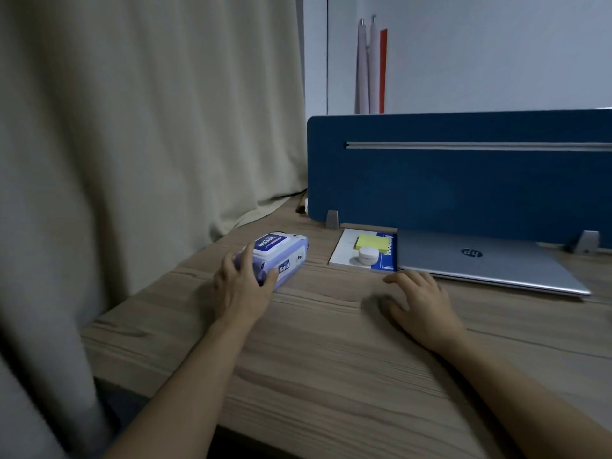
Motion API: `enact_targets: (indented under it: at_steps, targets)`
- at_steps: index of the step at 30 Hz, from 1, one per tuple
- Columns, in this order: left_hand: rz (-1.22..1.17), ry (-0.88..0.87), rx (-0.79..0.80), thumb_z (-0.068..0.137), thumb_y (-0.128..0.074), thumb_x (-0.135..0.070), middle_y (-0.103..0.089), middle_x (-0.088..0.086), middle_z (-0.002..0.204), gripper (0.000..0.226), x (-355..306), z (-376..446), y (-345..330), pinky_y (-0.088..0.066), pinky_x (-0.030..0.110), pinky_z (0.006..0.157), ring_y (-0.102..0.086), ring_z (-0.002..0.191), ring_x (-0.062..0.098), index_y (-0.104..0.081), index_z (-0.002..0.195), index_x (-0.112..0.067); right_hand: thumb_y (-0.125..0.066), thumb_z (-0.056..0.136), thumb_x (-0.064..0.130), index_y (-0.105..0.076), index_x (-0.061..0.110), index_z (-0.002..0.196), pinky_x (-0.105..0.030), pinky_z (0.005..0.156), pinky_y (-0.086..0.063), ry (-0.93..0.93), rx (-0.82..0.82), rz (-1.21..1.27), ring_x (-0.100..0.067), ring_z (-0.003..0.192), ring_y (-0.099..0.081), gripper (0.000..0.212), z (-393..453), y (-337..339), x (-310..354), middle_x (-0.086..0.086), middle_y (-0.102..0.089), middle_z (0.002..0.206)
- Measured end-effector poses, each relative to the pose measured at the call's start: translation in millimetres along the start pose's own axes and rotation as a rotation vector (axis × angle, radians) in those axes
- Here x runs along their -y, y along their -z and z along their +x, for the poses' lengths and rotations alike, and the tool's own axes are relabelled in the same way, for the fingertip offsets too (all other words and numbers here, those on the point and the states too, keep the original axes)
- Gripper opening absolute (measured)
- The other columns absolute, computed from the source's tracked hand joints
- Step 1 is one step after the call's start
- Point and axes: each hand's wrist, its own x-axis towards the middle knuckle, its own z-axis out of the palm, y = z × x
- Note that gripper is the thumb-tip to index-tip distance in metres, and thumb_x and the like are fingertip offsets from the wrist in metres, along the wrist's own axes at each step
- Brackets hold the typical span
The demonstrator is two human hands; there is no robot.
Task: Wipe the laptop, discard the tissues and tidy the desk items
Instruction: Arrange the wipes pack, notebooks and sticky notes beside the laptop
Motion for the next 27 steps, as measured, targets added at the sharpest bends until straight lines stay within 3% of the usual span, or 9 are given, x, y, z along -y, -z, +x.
enact_targets:
  at_steps: [11,19,27]
  targets:
    - [0.231,-0.154,0.024,0.086,-0.045,-0.065,-0.041,0.015,0.132,0.071,-29,34,-53,-0.043,0.039,0.079,-0.056,0.1,0.037,-0.026,0.144,-0.028,-0.055,0.088,0.037,-0.055,0.028,0.122,-0.044,0.1,-0.027,-0.01,-0.074,-0.069,-0.022,0.122,-0.042,0.035,59,-20,-20,0.005,-0.056,0.128]
    - [0.234,-0.155,0.05,0.081,-0.02,-0.075,-0.039,0.016,0.136,0.075,-68,74,-115,-0.04,0.046,0.085,-0.057,0.101,0.042,-0.024,0.142,-0.032,-0.056,0.088,0.031,-0.056,0.026,0.12,-0.042,0.101,-0.026,0.005,-0.125,-0.1,-0.021,0.123,-0.041,0.032,89,-31,-37,0.005,-0.058,0.125]
    - [0.122,-0.144,0.073,0.087,-0.022,-0.073,-0.033,0.014,0.138,0.069,-79,106,-156,-0.04,0.048,0.086,-0.052,0.106,0.043,-0.018,0.146,-0.039,-0.049,0.091,0.033,-0.055,0.026,0.12,-0.038,0.101,-0.03,0.037,-0.108,-0.135,-0.018,0.118,-0.044,0.031,114,-39,-45,0.007,-0.057,0.122]
